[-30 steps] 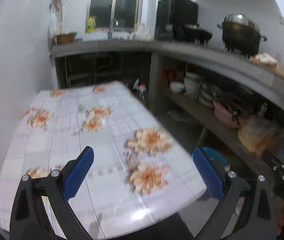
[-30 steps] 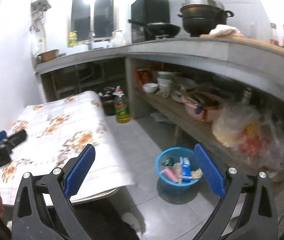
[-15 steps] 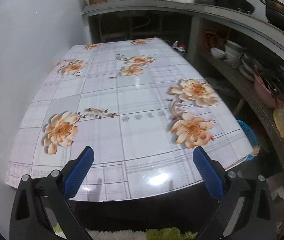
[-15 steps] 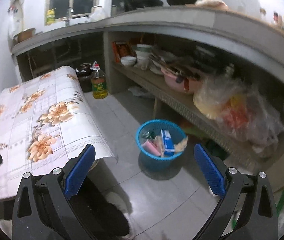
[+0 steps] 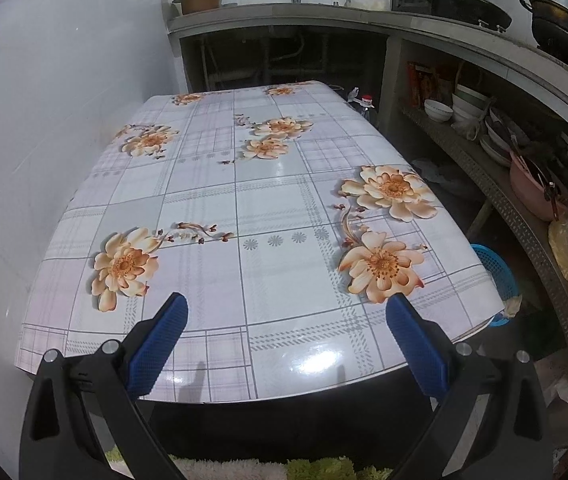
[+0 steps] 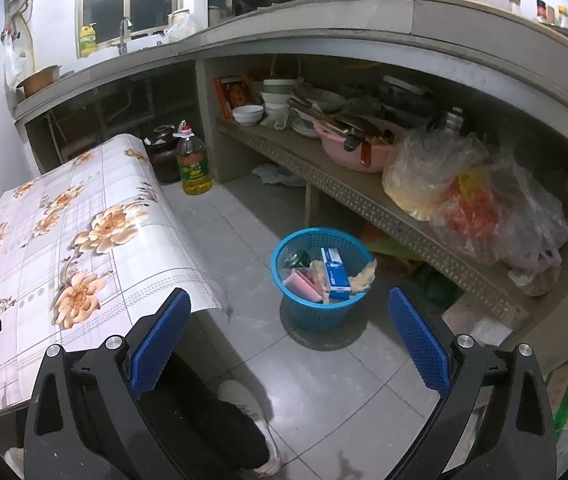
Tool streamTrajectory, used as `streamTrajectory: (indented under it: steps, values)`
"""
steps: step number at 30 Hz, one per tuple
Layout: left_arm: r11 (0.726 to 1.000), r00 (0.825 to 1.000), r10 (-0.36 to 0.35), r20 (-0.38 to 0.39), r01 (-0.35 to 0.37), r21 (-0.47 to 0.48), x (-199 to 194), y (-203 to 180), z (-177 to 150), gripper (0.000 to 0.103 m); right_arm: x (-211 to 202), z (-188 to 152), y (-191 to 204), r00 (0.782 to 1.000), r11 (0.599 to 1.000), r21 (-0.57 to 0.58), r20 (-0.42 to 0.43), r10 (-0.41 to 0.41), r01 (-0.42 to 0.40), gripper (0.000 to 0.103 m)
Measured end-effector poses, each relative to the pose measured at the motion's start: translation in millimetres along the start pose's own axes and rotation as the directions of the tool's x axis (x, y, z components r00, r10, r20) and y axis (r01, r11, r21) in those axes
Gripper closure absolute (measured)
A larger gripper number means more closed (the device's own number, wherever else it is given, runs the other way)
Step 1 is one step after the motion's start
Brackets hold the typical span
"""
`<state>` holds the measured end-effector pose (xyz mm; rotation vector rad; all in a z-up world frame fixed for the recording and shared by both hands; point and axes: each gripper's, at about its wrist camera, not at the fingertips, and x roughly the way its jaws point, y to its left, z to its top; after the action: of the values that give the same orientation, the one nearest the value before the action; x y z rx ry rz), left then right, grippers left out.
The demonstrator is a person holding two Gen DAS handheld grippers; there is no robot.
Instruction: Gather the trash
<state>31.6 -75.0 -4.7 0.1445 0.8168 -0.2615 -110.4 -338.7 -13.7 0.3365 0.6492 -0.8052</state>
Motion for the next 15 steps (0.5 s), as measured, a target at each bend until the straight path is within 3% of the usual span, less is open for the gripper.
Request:
streamTrajectory:
  steps: [15]
  values:
    - [1.0,1.0,-0.012,-0.025,0.012,0.001,3.4,-2.0,0.5,0.006,-1.1,-0.1,0.7,1.0,1.0,-0.001,0.0,0.001,-0.001,0.008]
